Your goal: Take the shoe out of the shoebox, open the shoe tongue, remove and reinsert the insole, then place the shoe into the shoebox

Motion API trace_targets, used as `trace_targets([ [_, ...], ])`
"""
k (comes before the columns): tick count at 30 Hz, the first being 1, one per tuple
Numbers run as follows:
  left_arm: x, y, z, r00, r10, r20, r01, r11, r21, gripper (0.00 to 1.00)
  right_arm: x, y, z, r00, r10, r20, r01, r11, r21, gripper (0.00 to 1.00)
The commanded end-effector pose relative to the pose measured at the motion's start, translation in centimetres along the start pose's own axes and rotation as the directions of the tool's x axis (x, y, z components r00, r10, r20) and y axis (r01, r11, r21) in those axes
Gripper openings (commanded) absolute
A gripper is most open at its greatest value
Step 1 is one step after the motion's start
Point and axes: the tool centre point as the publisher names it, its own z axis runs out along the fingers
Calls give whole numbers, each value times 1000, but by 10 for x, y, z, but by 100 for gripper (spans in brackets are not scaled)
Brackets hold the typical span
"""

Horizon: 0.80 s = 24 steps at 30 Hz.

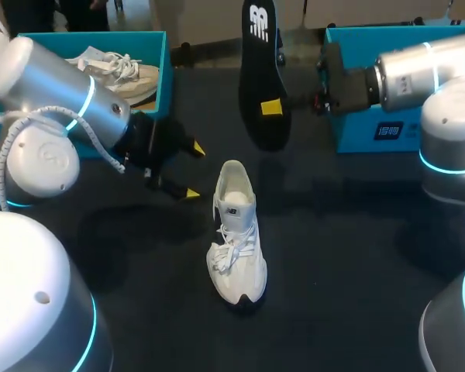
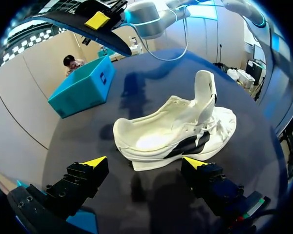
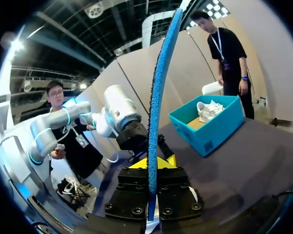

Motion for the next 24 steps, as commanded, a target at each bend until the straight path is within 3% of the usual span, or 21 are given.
trace_targets([
  [1, 9, 4, 10, 1000, 3, 10, -3, 1000, -5, 100, -6, -9, 10, 1000, 2, -10, -3, 1000, -10, 0],
  [5, 13, 7, 17, 1000, -11, 13, 12, 1000, -14, 100, -10, -22, 21, 1000, 1, -22, -3, 998, -59, 0],
  [20, 16, 11, 34, 992, -121, 23, 122, 991, -51, 100, -10, -22, 21, 1000, 1, -22, -3, 998, -59, 0],
  [24, 15, 9, 36, 989, -139, 44, 141, 989, -48, 100, -16, -30, 27, 1000, -3, -27, 1, 996, -89, 0],
])
